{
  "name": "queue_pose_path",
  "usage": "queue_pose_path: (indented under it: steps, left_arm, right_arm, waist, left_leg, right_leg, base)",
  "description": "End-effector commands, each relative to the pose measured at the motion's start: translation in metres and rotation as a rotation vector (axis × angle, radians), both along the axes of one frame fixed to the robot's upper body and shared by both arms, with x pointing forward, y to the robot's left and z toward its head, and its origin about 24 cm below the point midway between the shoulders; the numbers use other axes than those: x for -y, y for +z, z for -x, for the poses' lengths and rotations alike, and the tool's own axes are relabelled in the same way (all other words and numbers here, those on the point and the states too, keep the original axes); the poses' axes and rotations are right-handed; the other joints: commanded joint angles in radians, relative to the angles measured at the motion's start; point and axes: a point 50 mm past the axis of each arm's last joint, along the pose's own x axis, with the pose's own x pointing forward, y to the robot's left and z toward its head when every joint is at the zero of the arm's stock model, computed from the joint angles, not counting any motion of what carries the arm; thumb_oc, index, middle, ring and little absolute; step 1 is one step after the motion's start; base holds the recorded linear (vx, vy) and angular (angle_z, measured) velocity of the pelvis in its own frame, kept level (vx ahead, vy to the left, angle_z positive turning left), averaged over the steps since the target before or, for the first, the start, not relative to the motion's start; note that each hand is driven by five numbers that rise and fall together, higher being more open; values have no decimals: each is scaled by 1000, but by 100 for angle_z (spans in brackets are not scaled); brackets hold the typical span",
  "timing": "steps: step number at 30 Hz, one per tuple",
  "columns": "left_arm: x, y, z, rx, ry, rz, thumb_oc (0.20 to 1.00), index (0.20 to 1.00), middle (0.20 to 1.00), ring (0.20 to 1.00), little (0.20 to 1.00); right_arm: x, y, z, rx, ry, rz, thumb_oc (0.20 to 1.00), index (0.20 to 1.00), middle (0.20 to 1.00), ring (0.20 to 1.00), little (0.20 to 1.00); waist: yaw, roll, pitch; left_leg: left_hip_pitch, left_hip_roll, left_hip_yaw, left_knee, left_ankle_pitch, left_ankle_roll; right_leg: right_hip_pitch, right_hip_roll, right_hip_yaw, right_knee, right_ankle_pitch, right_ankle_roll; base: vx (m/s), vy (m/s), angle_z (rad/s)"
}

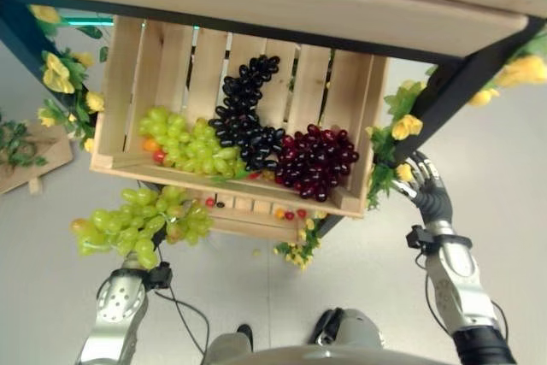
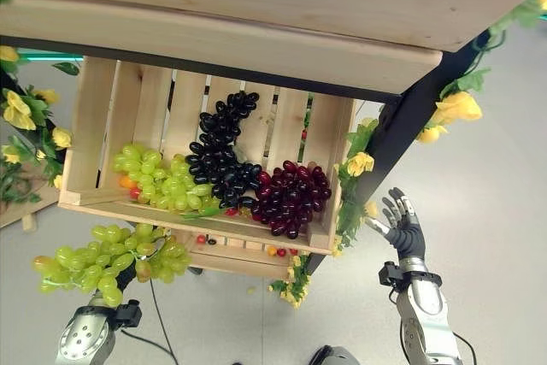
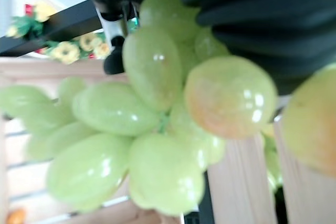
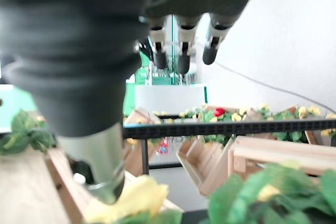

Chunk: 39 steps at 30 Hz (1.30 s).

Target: Pick up the fruits from the basket on one side to the basket on the other side

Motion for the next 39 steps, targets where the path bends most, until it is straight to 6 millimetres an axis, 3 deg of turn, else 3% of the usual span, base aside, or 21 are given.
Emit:
queue_pose_path:
  steps: [1, 2, 3, 4, 5, 6, 8, 10, 14, 20, 28, 33, 39]
  left_arm:
    - [11, 43, -9, 243, -45, -36, 200, 200, 200, 200, 200]
    - [11, 43, -9, 244, -56, -33, 200, 200, 200, 200, 200]
    - [11, 43, -9, 244, -56, -33, 200, 200, 200, 200, 200]
    - [10, 45, -10, 253, -55, -27, 200, 200, 200, 200, 200]
    - [10, 47, -11, 260, -58, -30, 200, 200, 200, 200, 200]
    - [10, 47, -12, 258, -58, -29, 200, 200, 200, 200, 200]
    - [8, 45, -12, 252, -46, -34, 200, 200, 200, 200, 200]
    - [8, 44, -13, 249, -46, -32, 200, 200, 200, 200, 200]
    - [10, 37, -11, 230, -34, -2, 200, 200, 200, 200, 200]
    - [19, 33, -14, 225, -56, 54, 200, 200, 200, 200, 200]
    - [27, 38, -20, 252, -96, 97, 200, 200, 200, 200, 200]
    - [31, 52, -16, 311, -131, 117, 200, 200, 200, 200, 200]
    - [35, 84, -8, 445, -191, 116, 200, 200, 200, 200, 200]
  right_arm:
    - [5, 22, -4, 101, 6, 32, 1000, 1000, 1000, 1000, 1000]
    - [8, 19, -4, 81, -8, 50, 1000, 1000, 1000, 1000, 1000]
    - [8, 19, -4, 81, -8, 50, 1000, 1000, 1000, 1000, 1000]
    - [8, 23, -6, 97, -22, 60, 1000, 1000, 1000, 1000, 1000]
    - [10, 26, -6, 102, -32, 83, 1000, 1000, 1000, 1000, 1000]
    - [10, 26, -6, 102, -32, 90, 1000, 1000, 1000, 1000, 1000]
    - [10, 27, -8, 108, -18, 85, 1000, 1000, 1000, 1000, 1000]
    - [9, 27, -9, 105, -14, 95, 1000, 1000, 1000, 1000, 1000]
    - [14, 28, -7, 91, -5, 130, 1000, 1000, 1000, 1000, 1000]
    - [19, 26, -5, 78, -22, 132, 1000, 1000, 1000, 1000, 1000]
    - [22, 26, -3, 74, -38, 135, 1000, 1000, 1000, 1000, 1000]
    - [28, 25, -2, 67, -68, 144, 1000, 1000, 1000, 1000, 1000]
    - [41, 24, -2, 65, -142, 133, 1000, 1000, 1000, 1000, 1000]
  waist:
    - [28, 35, -20]
    - [32, 50, -48]
    - [33, 50, -47]
    - [47, 67, -61]
    - [49, 70, -69]
    - [61, 64, -75]
    - [75, 52, -81]
    - [83, 53, -84]
    - [74, 51, -94]
    - [60, 66, -113]
    - [38, 73, -115]
    - [40, 75, -120]
    - [72, 62, -118]
  left_leg:
    - [73, -50, -15, -34, -45, 8]
    - [75, -34, -11, -73, -26, -7]
    - [75, -34, -10, -74, -26, -7]
    - [71, -6, -7, -95, -3, -25]
    - [68, 6, -12, -95, -1, -33]
    - [65, 10, -1, -89, -5, -33]
    - [61, 10, 31, -87, -14, -30]
    - [67, 17, 28, -82, -26, -31]
    - [57, 17, 23, -89, 0, -40]
    - [41, 41, -3, -117, 33, -61]
    - [36, 49, -34, -118, 43, -68]
    - [40, 52, -47, -118, 43, -67]
    - [43, 56, -80, -117, 40, -70]
  right_leg:
    - [8, 54, -22, -280, 272, 73]
    - [53, -1, 109, -385, 291, 73]
    - [53, -1, 110, -385, 291, 73]
    - [99, -65, 152, -447, 335, 73]
    - [121, -94, 174, -469, 344, 73]
    - [157, -100, 148, -480, 331, 73]
    - [168, -54, 113, -435, 239, 73]
    - [166, -39, 110, -422, 219, 73]
    - [190, 7, 146, -450, 183, 63]
    - [237, 24, 110, -455, 114, 42]
    - [264, 28, 76, -430, 93, 33]
    - [273, 36, 80, -430, 93, 29]
    - [296, 42, 80, -440, 92, 27]
  base:
    - [-100, -21, -34]
    - [-65, -57, -25]
    - [-160, -191, 12]
    - [-114, -194, 14]
    - [-142, -224, 5]
    - [-66, -68, -25]
    - [-33, -37, -50]
    - [9, -107, -70]
    - [-31, -177, -27]
    - [-20, -114, 3]
    - [7, -57, 23]
    - [14, -26, 15]
    - [0, 0, 0]
